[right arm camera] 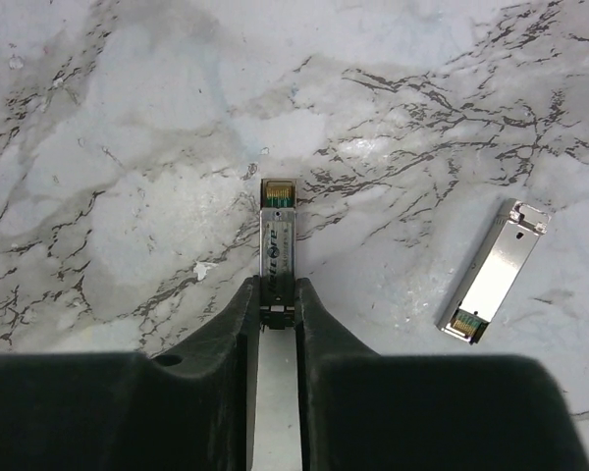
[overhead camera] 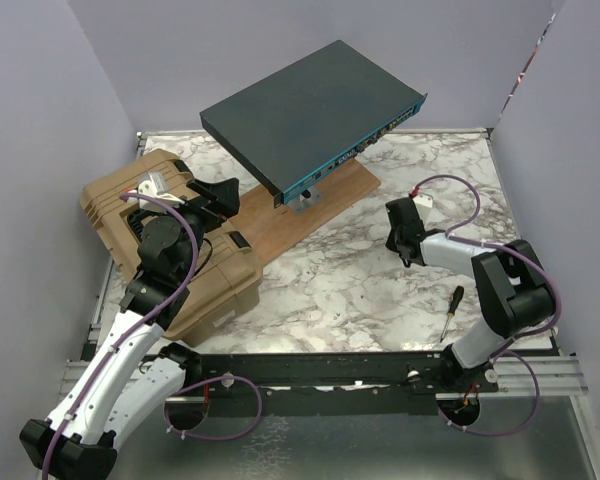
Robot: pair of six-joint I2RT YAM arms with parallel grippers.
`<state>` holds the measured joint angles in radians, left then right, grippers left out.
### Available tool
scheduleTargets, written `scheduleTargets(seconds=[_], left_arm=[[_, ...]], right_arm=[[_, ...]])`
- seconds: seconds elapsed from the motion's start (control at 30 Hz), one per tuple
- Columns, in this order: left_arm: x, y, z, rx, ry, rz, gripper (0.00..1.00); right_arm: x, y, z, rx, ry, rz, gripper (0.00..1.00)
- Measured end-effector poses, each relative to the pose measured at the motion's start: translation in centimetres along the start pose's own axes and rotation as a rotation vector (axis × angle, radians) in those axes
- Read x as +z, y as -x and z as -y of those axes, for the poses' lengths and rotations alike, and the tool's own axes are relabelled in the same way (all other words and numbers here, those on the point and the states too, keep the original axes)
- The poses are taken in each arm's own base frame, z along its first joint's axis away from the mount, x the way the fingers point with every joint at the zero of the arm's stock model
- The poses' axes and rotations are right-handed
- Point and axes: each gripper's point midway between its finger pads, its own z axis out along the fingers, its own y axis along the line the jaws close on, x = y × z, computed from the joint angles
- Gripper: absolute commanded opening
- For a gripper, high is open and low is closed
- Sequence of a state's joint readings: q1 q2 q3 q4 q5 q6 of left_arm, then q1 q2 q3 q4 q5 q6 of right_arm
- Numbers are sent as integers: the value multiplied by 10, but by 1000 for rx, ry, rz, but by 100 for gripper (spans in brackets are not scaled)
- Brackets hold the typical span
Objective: Insert the plug into the switch port
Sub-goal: Pick up the plug from the center of the board.
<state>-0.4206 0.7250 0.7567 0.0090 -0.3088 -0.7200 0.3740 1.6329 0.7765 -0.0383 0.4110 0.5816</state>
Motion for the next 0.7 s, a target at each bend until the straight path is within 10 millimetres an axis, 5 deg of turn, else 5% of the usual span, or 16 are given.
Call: scheduleTargets(seconds=[0.4, 0.7], left_arm=[[3, -4, -2, 4, 9, -10, 99], [7, -9, -5, 10, 22, -25, 99]], right_arm=[[-23, 3, 5, -128, 51, -6, 1], [-69, 65, -19, -248, 211, 102, 1]])
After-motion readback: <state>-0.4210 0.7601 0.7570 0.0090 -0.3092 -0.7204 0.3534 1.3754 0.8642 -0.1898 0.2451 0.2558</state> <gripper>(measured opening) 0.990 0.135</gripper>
